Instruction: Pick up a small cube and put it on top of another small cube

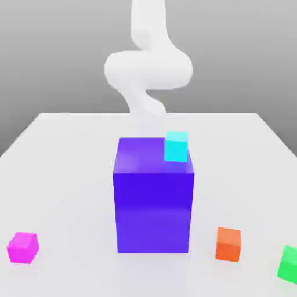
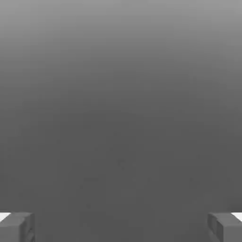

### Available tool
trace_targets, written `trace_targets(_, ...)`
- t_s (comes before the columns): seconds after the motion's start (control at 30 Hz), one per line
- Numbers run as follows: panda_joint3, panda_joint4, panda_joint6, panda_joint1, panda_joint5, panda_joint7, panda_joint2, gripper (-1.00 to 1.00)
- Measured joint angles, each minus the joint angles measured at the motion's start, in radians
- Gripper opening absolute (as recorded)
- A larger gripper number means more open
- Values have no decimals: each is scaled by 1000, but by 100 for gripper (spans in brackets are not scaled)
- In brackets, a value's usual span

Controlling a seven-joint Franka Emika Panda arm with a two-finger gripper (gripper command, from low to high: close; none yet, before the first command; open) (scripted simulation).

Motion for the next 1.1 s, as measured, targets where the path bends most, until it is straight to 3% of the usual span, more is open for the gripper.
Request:
trace_targets(0.6,-73,-105,266,-336,-8,640,659,0)
trace_targets(0.87,-132,-147,385,-423,79,847,951,0)
trace_targets(1.03,-94,-119,517,-465,133,832,1133,0)
trace_targets(1.07,-88,-115,531,-470,137,828,1151,-100)
trace_targets(1.1,-88,-115,531,-470,137,828,1151,-100)
